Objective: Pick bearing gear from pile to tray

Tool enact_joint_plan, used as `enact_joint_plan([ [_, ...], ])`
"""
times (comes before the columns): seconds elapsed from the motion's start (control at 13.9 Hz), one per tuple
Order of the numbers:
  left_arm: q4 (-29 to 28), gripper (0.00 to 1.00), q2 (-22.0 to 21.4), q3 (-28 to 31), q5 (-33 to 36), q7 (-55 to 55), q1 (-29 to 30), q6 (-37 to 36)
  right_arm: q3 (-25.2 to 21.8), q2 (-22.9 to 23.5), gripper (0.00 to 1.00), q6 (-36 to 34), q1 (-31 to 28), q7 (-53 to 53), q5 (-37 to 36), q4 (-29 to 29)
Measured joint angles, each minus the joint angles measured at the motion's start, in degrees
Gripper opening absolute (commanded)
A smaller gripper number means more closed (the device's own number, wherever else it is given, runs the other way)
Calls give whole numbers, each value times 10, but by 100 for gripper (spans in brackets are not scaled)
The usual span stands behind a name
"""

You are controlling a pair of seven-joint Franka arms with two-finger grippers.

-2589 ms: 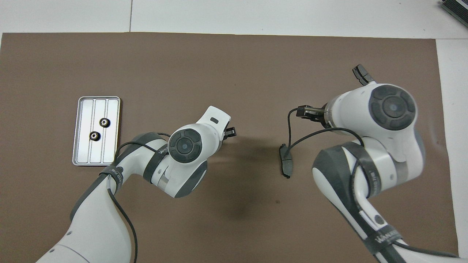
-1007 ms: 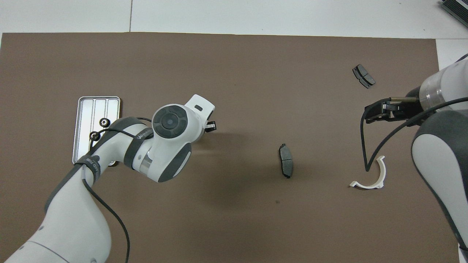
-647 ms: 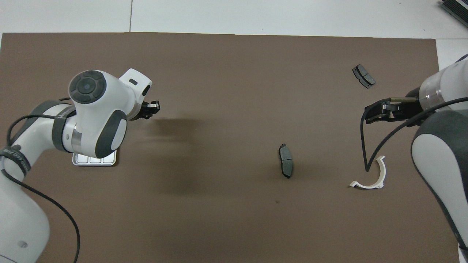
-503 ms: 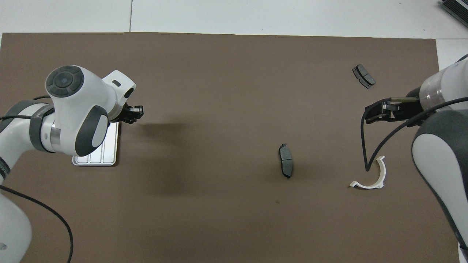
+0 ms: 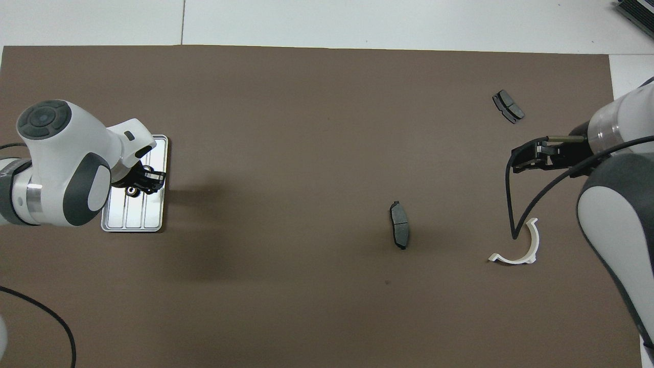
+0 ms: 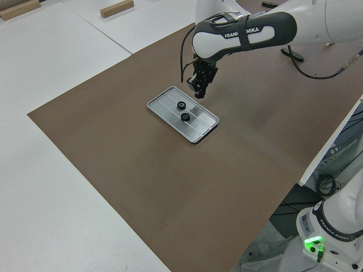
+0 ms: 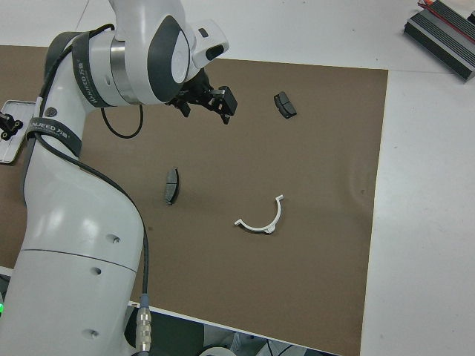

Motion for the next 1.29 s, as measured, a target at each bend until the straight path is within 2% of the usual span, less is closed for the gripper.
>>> enact_joint_plan([
  [0.07, -4, 39, -1, 0, 0, 13, 3, -1, 0, 0, 100, 0, 0, 0, 0, 0],
  [0.14, -7, 75, -2, 0, 0, 23, 4, -2, 0, 0, 100, 0, 0, 0, 0, 0],
  [0.22, -10, 100, -3, -1, 0, 29, 4, -2, 0, 0, 100, 0, 0, 0, 0, 0],
  [0.65, 1, 100, -31, -3, 0, 35, 4, -21, 0, 0, 100, 0, 0, 0, 0, 0],
  [0.93, 82, 100, -69, -3, 0, 34, 4, -144, 0, 0, 100, 0, 0, 0, 0, 0],
  [1.29, 145, 100, -94, -3, -13, 26, 4, -183, 0, 0, 100, 0, 0, 0, 0, 0],
])
